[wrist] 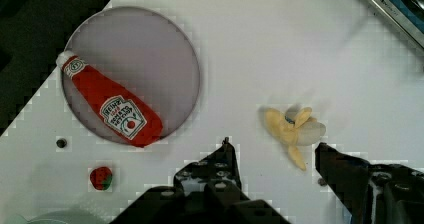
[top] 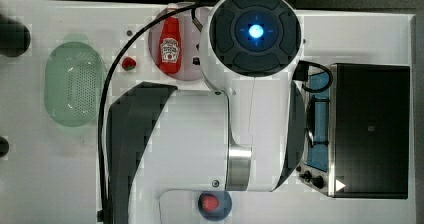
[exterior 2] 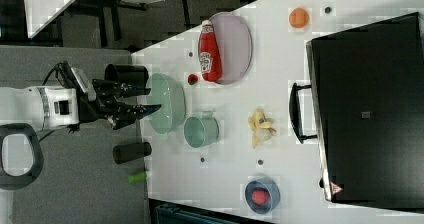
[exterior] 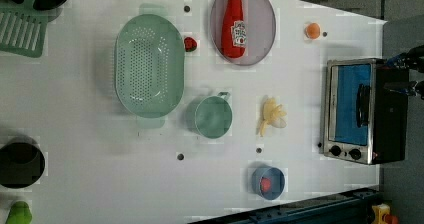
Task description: Pick Banana and place it in mug.
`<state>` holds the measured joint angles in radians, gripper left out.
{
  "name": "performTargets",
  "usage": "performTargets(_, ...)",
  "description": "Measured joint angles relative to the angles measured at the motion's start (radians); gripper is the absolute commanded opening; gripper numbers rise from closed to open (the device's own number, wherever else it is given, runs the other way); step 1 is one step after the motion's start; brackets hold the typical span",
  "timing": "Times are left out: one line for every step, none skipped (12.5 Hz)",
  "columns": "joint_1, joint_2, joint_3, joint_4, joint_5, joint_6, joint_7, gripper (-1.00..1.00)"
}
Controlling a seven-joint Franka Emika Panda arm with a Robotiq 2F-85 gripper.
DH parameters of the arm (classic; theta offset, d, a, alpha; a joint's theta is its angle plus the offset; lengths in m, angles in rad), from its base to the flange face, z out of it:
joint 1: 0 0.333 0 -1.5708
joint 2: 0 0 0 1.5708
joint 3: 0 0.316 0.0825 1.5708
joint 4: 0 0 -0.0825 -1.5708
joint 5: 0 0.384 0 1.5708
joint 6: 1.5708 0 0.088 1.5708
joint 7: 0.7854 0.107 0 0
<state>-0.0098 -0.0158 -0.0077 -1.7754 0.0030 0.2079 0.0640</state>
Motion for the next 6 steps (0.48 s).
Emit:
performTargets(-0.001,-0.067,-0.002,-0.093,0.013,-0.061,-0.002,0.54)
performTargets(-0.001,-0.168,-0.008,-0.195,0.016,-0.121,-0.004,0.76)
performTargets(0.0,-0.268,-0.015,-0.273,0.016,-0.153,-0.013,0.97)
performTargets(0.003,-0.357,-0.024,-0.33,0.015,-0.184,-0.025,1.0)
performTargets(0.006,-0.416,-0.034,-0.359,0.006,-0.2,-0.026,1.0)
performTargets(0.007,-0.45,-0.041,-0.379,-0.005,-0.173,-0.033,1.0)
